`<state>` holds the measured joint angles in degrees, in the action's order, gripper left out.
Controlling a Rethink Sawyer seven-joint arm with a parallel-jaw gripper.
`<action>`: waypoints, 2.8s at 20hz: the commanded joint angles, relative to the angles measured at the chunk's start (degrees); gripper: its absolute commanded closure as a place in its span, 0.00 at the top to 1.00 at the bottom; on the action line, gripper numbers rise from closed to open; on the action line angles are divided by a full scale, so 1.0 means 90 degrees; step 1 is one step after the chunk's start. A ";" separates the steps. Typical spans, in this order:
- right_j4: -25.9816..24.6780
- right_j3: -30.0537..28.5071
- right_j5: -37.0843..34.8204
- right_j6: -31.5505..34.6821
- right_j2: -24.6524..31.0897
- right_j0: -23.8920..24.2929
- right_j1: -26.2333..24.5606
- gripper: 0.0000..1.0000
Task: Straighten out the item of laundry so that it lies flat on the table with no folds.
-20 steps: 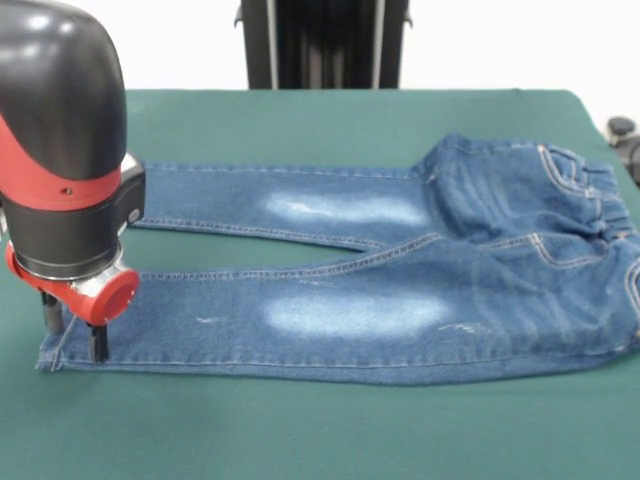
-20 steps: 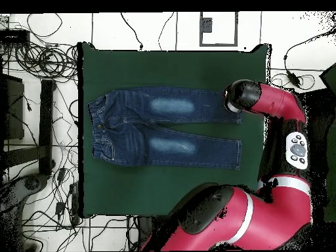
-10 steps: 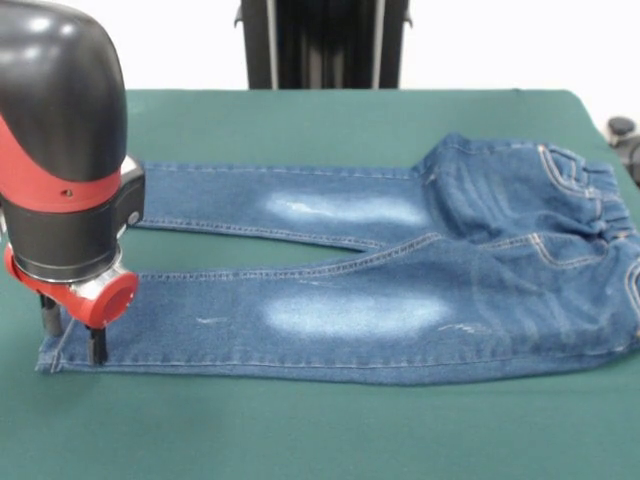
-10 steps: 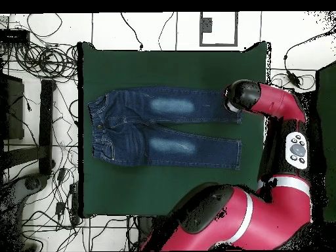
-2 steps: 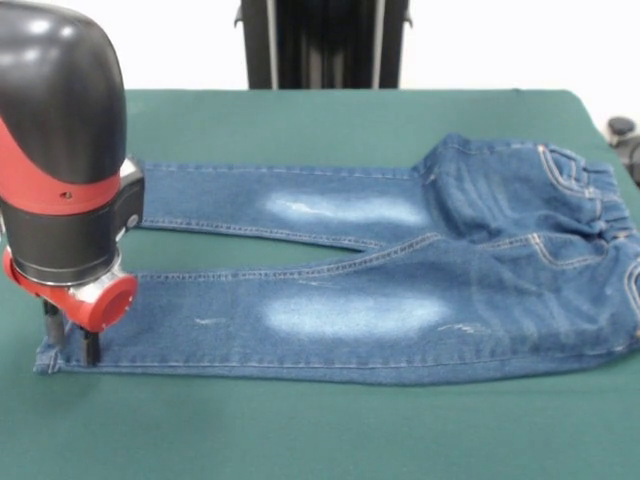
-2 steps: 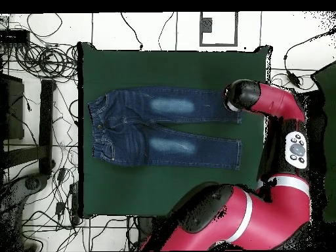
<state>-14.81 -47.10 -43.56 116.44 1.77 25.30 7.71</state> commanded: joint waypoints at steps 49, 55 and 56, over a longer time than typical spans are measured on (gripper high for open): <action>-0.0266 0.0557 0.0293 -0.0794 0.0517 -0.0242 -0.0955 0.00; -0.0221 0.0478 -0.0156 -0.0759 0.0414 -0.0336 -0.0825 1.00; -0.0121 0.0328 -0.0238 -0.0517 0.0375 -0.0364 -0.0703 1.00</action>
<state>-15.30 -37.80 -42.56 116.43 1.32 24.45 3.43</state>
